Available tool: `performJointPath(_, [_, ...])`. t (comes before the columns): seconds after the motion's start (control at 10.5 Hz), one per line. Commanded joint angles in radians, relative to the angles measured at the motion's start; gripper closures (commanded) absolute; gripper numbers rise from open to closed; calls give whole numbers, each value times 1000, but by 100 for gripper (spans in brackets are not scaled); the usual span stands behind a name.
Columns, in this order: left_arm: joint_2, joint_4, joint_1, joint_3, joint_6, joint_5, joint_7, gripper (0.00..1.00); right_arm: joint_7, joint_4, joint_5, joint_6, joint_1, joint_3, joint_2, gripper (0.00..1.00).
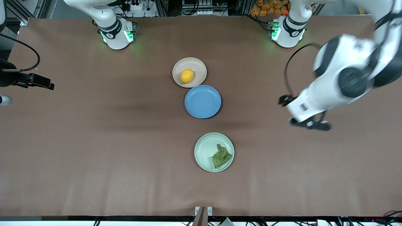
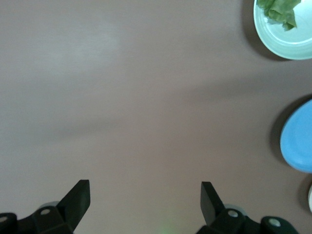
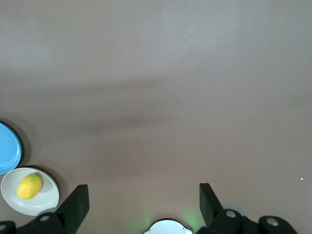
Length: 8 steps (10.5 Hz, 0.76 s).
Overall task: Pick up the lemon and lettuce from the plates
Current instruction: 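Move the left gripper toward the lettuce while the right gripper reaches the lemon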
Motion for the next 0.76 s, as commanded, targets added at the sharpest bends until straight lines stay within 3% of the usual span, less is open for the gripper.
performJointPath(0.0, [136, 35, -80, -14, 129, -10, -238, 0, -4, -66, 62, 4, 36, 6, -15, 0])
performJointPath(0.38, [238, 36, -145, -9, 410, -8, -441, 0, 91, -256, 133, 153, 193, 8, -14, 0])
performJointPath(0.66, [317, 36, -202, -5, 640, 4, -621, 0, 238, -428, 142, 329, 382, 8, -11, 0])
